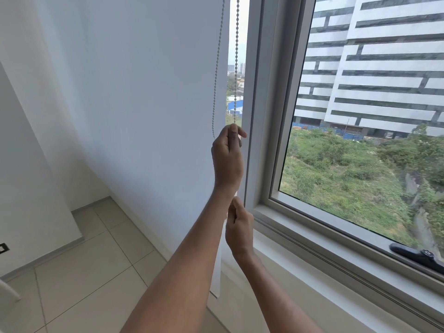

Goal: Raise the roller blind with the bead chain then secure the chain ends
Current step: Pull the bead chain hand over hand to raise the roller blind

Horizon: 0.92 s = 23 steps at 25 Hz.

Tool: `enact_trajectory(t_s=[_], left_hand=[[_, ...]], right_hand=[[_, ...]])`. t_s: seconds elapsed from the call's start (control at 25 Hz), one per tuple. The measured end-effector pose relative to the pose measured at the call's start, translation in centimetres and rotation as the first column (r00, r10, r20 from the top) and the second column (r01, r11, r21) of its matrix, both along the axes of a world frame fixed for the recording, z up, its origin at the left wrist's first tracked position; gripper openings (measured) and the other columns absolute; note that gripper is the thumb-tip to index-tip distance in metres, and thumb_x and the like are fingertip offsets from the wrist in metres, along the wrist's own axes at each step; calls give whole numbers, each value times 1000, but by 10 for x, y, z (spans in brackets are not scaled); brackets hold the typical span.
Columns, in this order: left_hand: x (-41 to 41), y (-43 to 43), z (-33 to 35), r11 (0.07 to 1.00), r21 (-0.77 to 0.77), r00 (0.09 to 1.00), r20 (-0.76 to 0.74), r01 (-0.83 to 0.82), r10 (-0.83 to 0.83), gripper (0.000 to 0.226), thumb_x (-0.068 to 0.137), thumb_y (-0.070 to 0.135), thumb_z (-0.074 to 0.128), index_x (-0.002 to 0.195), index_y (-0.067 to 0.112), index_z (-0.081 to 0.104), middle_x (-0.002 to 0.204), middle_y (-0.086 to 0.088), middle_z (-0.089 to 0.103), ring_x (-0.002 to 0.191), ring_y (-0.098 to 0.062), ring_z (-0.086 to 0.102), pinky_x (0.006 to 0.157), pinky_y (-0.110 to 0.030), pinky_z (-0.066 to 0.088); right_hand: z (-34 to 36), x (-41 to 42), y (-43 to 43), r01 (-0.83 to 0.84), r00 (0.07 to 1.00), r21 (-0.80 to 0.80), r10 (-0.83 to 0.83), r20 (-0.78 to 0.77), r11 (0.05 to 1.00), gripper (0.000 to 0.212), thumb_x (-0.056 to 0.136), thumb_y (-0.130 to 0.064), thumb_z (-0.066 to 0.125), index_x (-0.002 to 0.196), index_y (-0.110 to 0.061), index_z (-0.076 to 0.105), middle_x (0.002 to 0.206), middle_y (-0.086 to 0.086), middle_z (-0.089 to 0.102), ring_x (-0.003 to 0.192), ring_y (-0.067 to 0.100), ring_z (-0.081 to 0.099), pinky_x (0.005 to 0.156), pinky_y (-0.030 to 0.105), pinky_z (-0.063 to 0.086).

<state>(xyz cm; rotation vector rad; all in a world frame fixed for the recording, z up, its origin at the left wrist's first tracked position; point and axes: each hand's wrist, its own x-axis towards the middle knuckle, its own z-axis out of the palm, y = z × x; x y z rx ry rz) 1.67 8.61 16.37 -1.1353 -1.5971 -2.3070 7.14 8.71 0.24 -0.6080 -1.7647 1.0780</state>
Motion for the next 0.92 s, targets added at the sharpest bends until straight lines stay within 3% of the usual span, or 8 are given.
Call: enact_trajectory(t_s=[0.08,0.2,0.32,0.44,0.56,0.68,0.8,0.92], left_hand=[[0,-7,-1,1000,-23,999,-47,-14,13,39,115,29,40,80,24,54,59,14,40,56,-12,36,61,-38,36],[-5,-12,-3,998,-40,996,-75,-42,39,39,115,32,40,77,29,47,60,13,39,55,-13,36,60,-39,37],[-3,-17,-12,996,-58,992,-115,-63,56,37,115,31,41,80,22,49,62,14,43,54,-11,41,58,-34,41],[0,-20,-34,994,-87,990,-126,-72,61,33,115,25,43,84,19,53,67,14,51,57,-4,54,59,-18,45],[0,-21,-48,990,-130,993,-111,-61,47,30,113,25,45,87,18,60,71,22,60,63,3,61,62,-7,44],[2,-18,-58,982,-186,999,-37,-12,5,37,110,26,45,74,33,45,53,20,49,50,-6,46,58,-24,39],[2,-17,-68,974,-226,1000,-23,1,-7,40,113,24,43,73,27,45,57,13,41,53,-10,37,61,-36,38],[1,-15,-71,974,-225,1000,-12,14,-17,40,114,26,42,74,25,45,58,12,41,54,-15,37,61,-38,41]], right_hand=[[2,0,-1,-61,998,-60,60,-11,996,28,112,-9,43,87,-17,55,64,9,44,60,14,33,59,37,29],[8,6,1,-104,995,-120,103,-14,987,30,116,-17,41,104,-18,69,73,-16,67,71,7,62,73,40,49],[34,7,9,-10,989,-182,-17,-144,983,34,117,-15,36,116,-11,70,94,-5,77,90,7,72,86,34,54],[81,7,20,-2,949,-146,-44,-313,989,33,117,-11,36,112,-8,69,91,2,76,85,7,72,86,39,57],[137,1,23,-117,942,-17,106,-319,993,29,116,-13,38,116,-8,67,99,10,77,88,20,75,86,45,59],[193,-13,23,-223,918,91,240,-314,971,29,117,-16,38,115,-7,65,99,13,77,75,22,74,72,38,60],[234,-26,30,-174,925,122,205,-320,977,29,116,-17,39,109,-10,66,78,2,66,54,16,56,51,29,47],[247,-34,37,-114,953,175,157,-259,978,32,114,-16,39,94,-14,64,66,-2,47,54,16,39,52,29,31]])
